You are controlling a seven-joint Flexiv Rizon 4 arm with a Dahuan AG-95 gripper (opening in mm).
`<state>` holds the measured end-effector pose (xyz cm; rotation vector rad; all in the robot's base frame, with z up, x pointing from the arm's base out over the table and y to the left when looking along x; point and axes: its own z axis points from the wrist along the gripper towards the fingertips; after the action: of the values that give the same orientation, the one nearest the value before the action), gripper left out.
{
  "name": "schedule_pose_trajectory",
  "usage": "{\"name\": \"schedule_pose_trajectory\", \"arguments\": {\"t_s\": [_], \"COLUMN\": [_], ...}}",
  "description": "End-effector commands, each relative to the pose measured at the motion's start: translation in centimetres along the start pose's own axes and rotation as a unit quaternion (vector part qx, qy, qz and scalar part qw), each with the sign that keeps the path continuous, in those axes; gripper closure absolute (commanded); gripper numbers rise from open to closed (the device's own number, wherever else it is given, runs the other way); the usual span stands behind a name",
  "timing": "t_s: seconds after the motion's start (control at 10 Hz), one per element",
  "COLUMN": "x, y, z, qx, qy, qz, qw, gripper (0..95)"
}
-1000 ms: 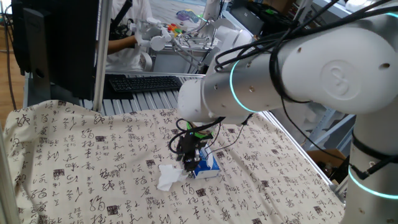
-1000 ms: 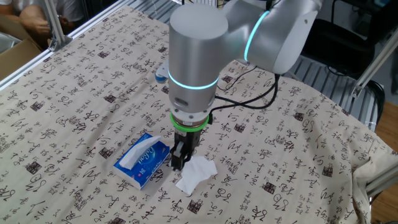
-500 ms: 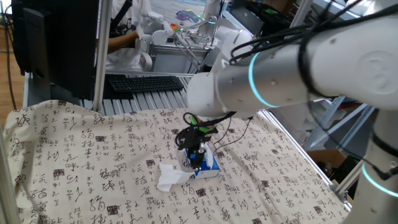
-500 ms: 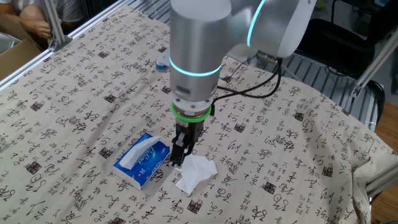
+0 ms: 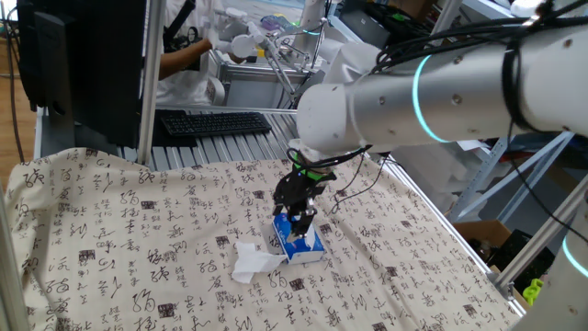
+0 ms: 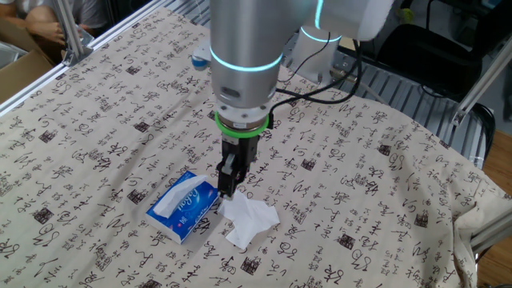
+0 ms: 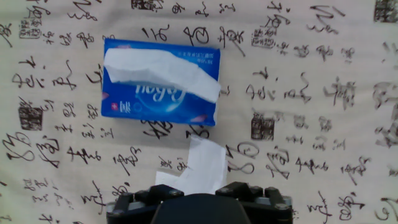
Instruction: Pull out a napkin
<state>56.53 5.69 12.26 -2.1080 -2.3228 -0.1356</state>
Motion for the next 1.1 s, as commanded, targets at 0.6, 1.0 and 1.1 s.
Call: {"name": "schedule_pose_trajectory", "arguments": {"t_s": [0.6, 1.0, 1.1], "x": [-3.9, -5.2, -5.9], "y": [0.2, 0.2, 0.1], "z": [-2.2, -2.7, -2.8], "qx": [0.009, 0.018, 0.018], "qy": [0.008, -0.010, -0.012], "qz": [-0.045, -0.059, -0.066], "qw": [0.9989, 0.9981, 0.9976], "gripper": [95.0, 95.0, 95.0]}}
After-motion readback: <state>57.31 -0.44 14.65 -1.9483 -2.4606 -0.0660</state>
